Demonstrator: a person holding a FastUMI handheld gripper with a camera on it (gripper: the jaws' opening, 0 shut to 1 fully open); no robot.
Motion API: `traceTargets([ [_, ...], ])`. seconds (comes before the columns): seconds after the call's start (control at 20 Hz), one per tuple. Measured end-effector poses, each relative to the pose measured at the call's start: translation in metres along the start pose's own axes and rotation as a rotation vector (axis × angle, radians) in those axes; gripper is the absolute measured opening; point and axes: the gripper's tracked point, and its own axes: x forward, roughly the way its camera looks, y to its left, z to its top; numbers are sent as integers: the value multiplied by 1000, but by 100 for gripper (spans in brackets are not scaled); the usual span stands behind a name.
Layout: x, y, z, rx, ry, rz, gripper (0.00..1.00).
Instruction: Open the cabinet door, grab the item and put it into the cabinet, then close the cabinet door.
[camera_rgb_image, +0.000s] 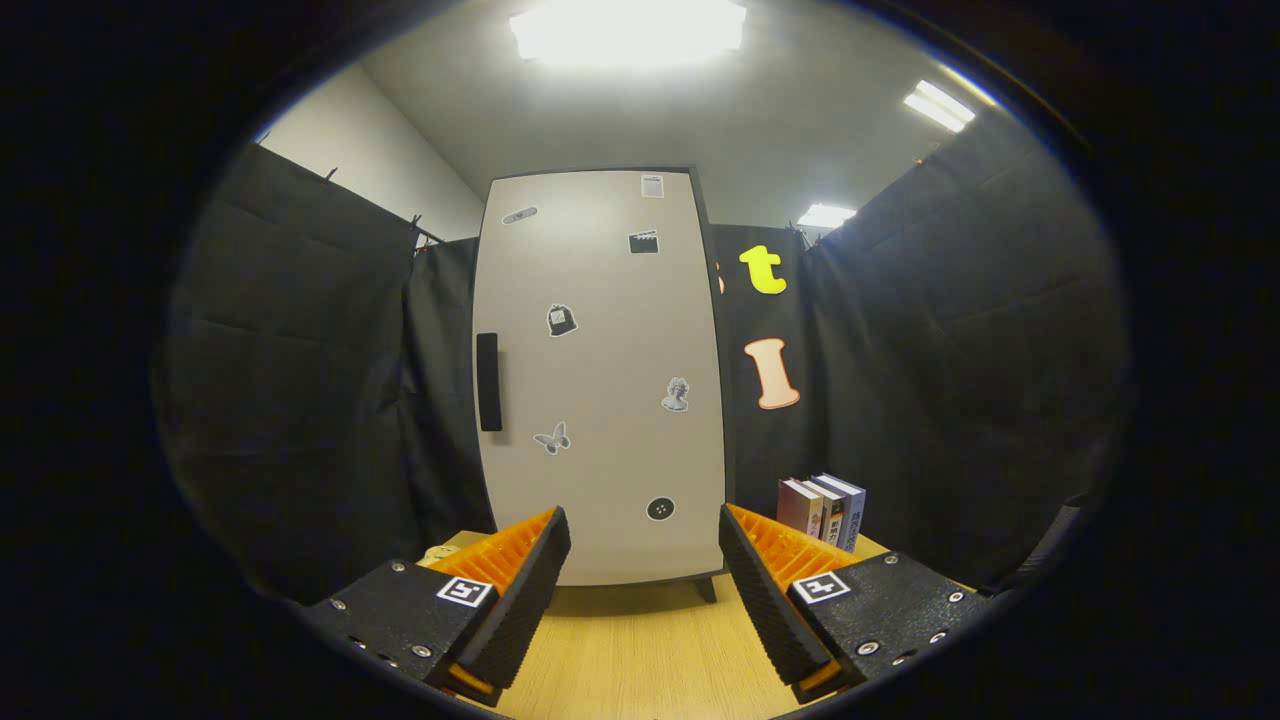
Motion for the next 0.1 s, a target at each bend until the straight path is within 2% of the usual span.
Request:
traceTargets([
  [0.1,0,0,2,2,0,0,93],
])
